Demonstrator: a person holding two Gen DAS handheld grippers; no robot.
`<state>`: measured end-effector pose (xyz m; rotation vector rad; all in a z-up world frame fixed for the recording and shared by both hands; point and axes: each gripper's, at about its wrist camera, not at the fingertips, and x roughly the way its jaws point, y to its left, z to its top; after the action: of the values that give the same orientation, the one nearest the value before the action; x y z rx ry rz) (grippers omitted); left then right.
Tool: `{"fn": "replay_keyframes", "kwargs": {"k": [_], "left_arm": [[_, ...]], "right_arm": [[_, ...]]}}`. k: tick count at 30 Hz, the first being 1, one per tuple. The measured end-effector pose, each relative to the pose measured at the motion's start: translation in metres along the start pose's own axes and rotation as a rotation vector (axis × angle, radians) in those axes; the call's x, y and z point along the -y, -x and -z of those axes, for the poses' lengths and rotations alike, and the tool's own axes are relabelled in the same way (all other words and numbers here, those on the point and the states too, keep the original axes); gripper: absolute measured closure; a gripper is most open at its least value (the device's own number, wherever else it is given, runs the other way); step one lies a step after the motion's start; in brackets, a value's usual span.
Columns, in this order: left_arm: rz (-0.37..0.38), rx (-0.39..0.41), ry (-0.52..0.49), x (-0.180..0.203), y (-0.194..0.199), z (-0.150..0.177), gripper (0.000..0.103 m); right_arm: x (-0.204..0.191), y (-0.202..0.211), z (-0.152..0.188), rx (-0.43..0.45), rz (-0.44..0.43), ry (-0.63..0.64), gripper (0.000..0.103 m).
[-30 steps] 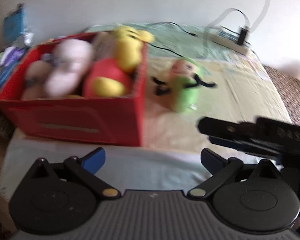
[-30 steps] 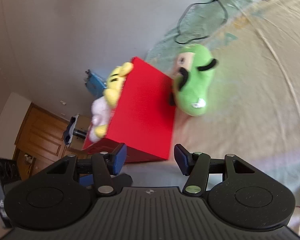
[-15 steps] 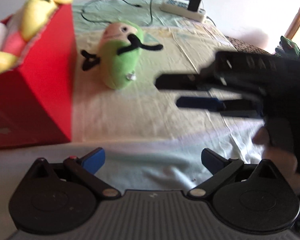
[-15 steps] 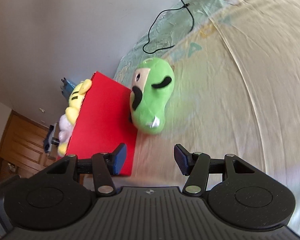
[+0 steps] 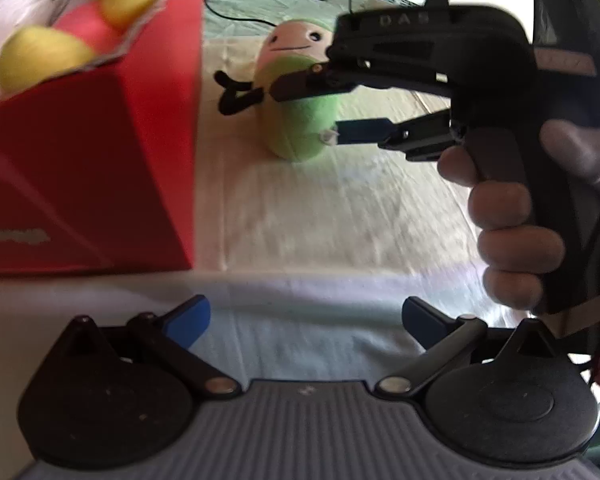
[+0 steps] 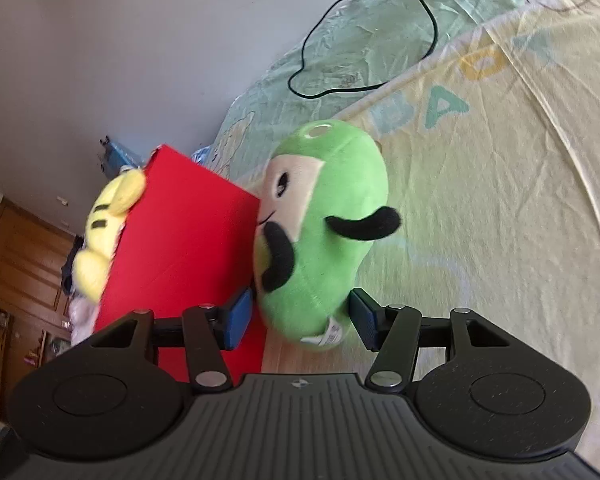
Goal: Organize objects
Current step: 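Close the right gripper on the green bean plush and lift it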
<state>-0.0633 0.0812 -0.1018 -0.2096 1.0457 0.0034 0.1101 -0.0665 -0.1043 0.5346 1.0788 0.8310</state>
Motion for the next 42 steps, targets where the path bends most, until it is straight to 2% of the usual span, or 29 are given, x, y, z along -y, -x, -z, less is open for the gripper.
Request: {"fn": "replay_keyframes", "kwargs": {"k": [6, 13, 20, 30, 33, 35, 39, 42], "left_arm": [[0.010, 0.023, 0.011, -0.002, 0.002, -0.003, 0.002], [0.059, 0.034, -0.067, 0.018, 0.007, -0.007, 0.002], [0.102, 0.051, -0.132, 0.039, 0.015, -0.009, 0.002], [0.169, 0.065, -0.188, 0.067, 0.018, -0.007, 0.003], [0.168, 0.078, -0.216, 0.074, 0.021, -0.004, 0.003], [0.164, 0.086, -0.222, 0.076, 0.019, -0.006, 0.003], [0.164, 0.083, -0.200, 0.074, 0.012, -0.015, 0.003], [0.190, 0.052, -0.165, 0.070, 0.004, -0.021, 0.003]], "right_arm": [[0.017, 0.006, 0.003, 0.007, -0.051, -0.077, 0.056], [0.028, 0.042, 0.023, 0.011, -0.070, -0.114, 0.056], [0.034, 0.080, 0.050, -0.010, -0.040, -0.108, 0.056], [0.043, 0.118, 0.080, -0.015, -0.011, -0.169, 0.051], [0.043, 0.125, 0.078, 0.009, -0.005, -0.169, 0.049], [0.042, 0.130, 0.077, 0.040, -0.008, -0.171, 0.045], [0.042, 0.135, 0.071, 0.088, -0.013, -0.190, 0.044], [0.043, 0.131, 0.067, 0.081, 0.013, -0.191, 0.044]]}}
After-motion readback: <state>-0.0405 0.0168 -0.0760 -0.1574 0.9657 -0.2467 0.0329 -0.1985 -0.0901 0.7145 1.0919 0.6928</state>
